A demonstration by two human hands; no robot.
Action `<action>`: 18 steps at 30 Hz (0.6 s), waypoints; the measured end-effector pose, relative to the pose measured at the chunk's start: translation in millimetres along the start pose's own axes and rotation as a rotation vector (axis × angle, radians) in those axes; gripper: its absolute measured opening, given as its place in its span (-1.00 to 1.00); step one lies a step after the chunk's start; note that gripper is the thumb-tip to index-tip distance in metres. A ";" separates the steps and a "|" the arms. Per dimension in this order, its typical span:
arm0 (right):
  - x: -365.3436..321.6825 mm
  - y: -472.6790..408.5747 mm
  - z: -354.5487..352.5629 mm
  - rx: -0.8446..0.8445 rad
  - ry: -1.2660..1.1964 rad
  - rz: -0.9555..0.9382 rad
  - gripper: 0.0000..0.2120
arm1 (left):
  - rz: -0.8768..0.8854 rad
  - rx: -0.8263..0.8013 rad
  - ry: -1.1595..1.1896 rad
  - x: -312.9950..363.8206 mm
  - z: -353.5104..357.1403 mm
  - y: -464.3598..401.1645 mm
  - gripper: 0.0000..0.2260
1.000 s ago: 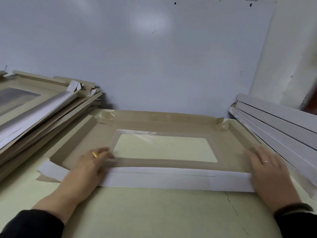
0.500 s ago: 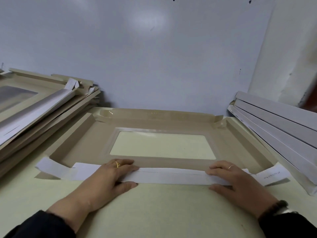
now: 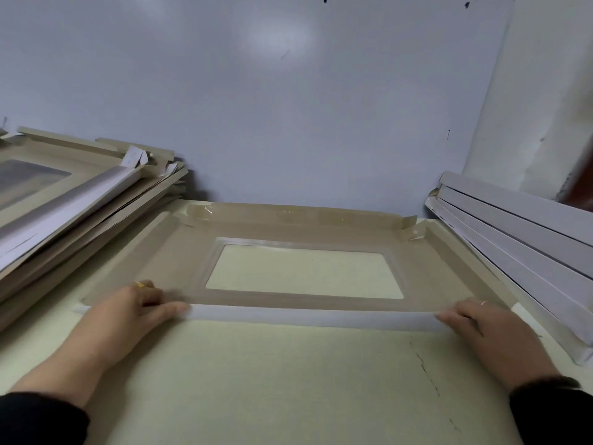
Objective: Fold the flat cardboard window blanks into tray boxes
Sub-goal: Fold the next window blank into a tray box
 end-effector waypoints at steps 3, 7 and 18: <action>8.2 -2.8 -4.1 0.059 0.071 0.020 -0.71 | -0.089 0.045 -0.020 -12.9 -7.1 2.5 -0.65; 7.7 -4.3 -6.3 0.092 0.162 0.024 -0.61 | -0.116 0.037 -0.092 -16.0 -6.3 2.4 -0.60; 13.4 -15.1 3.9 0.290 0.188 0.057 -0.79 | -0.132 0.009 -0.225 -2.5 10.7 -8.7 -0.85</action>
Point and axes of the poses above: each hand's wrist, its own y-axis away from the middle knuckle, its own z-axis out of the palm, x = y × z, the point moved 1 cm from there along -y, towards the middle knuckle, and after that the axes turned 15 degrees about z, right-handed, at the moved point
